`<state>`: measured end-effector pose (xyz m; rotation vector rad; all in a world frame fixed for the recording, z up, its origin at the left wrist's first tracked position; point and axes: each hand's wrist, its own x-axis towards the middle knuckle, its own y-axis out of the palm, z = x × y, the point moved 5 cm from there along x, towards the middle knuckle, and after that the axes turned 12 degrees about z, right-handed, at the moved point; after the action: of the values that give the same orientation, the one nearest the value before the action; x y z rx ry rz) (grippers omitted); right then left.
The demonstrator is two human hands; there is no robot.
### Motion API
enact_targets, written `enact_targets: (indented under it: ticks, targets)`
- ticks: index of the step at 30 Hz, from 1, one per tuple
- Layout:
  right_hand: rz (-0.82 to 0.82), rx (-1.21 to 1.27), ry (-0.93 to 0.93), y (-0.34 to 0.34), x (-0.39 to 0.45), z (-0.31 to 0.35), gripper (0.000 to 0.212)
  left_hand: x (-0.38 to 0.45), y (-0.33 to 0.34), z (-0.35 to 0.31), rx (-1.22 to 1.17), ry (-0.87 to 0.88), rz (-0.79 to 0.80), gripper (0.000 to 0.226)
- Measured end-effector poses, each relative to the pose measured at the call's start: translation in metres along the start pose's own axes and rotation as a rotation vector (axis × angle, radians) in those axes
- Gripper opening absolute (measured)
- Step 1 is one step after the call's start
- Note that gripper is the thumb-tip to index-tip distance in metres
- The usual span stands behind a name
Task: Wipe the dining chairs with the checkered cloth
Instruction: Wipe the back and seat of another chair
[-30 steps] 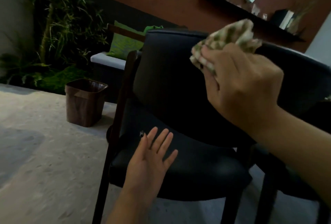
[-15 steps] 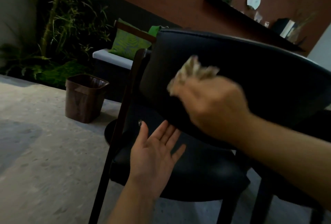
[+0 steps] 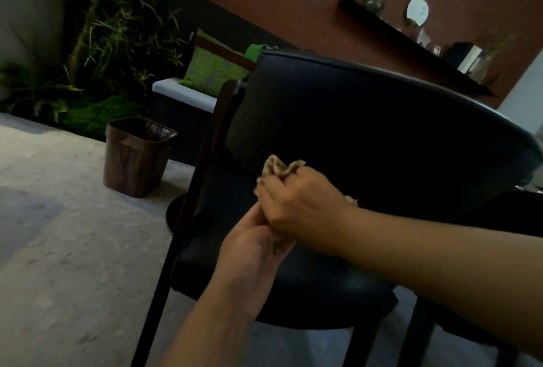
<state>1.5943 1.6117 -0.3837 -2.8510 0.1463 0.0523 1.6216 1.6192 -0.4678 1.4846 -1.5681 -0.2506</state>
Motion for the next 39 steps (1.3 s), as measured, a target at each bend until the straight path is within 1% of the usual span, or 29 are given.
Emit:
enact_targets:
  ticks: [1,2,4,6,7,9,11,14,17,19,20,21,22,24,26,28,30,33,34,39]
  targets:
    - [-0.010,0.000,0.003,-0.008,0.005,-0.012,0.031,0.001,-0.002,0.002,-0.014,-0.009,-0.035,0.062]
    - [-0.062,-0.019,0.062,-0.020,0.011,-0.031,0.029,0.002,-0.006,0.004,-0.025,-0.024,-0.077,0.066]
    - [-0.232,-0.056,0.285,-0.049,0.017,-0.084,0.019,0.004,-0.009,0.007,-0.030,-0.043,-0.113,0.070]
    - [-0.281,-0.008,0.453,-0.070,0.018,-0.123,0.014,0.004,-0.010,0.008,-0.020,-0.042,-0.114,0.071]
    - [-0.270,0.039,0.487,-0.071,0.020,-0.131,0.014,0.003,-0.010,0.008,-0.019,-0.041,-0.118,0.072]
    - [-0.250,0.055,0.465,-0.066,0.025,-0.125,0.017,0.002,-0.011,0.009,-0.028,-0.034,-0.125,0.077]
    - [-0.198,0.034,0.391,-0.056,0.031,-0.103,0.023,0.000,-0.011,0.012,-0.045,-0.019,-0.122,0.079]
    - [-0.111,0.036,0.211,-0.037,0.035,-0.068,0.027,0.000,-0.010,0.019,-0.120,0.029,-0.139,0.080]
    - [0.004,0.034,-0.011,-0.023,0.039,-0.032,0.031,0.001,-0.006,0.029,-0.299,0.077,-0.148,0.081]
    - [0.128,0.050,-0.138,-0.018,0.044,-0.018,0.030,0.003,-0.005,0.032,-0.335,0.092,-0.139,0.080]
    - [0.154,0.042,-0.156,-0.021,0.048,-0.020,0.030,0.004,-0.006,0.033,-0.328,0.093,-0.149,0.079]
    - [0.142,0.039,-0.122,-0.028,0.053,-0.029,0.029,0.006,-0.008,0.033,-0.311,0.093,-0.169,0.077]
    - [0.103,0.045,-0.040,-0.038,0.059,-0.045,0.027,0.008,-0.010,0.034,-0.296,0.093,-0.194,0.073]
    - [-0.011,0.050,0.203,-0.059,0.070,-0.087,0.021,0.012,-0.013,0.035,-0.279,0.086,-0.243,0.061]
    - [-0.064,0.074,0.398,-0.070,0.074,-0.121,0.019,0.015,-0.014,0.035,-0.248,0.068,-0.269,0.050]
    - [-0.060,0.112,0.470,-0.069,0.079,-0.129,0.021,0.018,-0.014,0.034,-0.221,0.054,-0.272,0.041]
    - [-0.051,0.144,0.458,-0.063,0.085,-0.117,0.016,0.021,-0.013,0.034,-0.226,0.032,-0.267,0.034]
    - [-0.051,0.143,0.433,-0.053,0.098,-0.096,0.020,0.021,-0.012,0.033,-0.243,0.030,-0.231,0.032]
    - [-0.023,0.152,0.410,-0.048,0.104,-0.087,0.021,0.019,-0.012,0.033,-0.246,0.027,-0.231,0.033]
    - [0.155,0.017,0.269,-0.022,0.127,-0.043,0.024,0.017,-0.010,0.032,-0.299,0.043,-0.225,0.040]
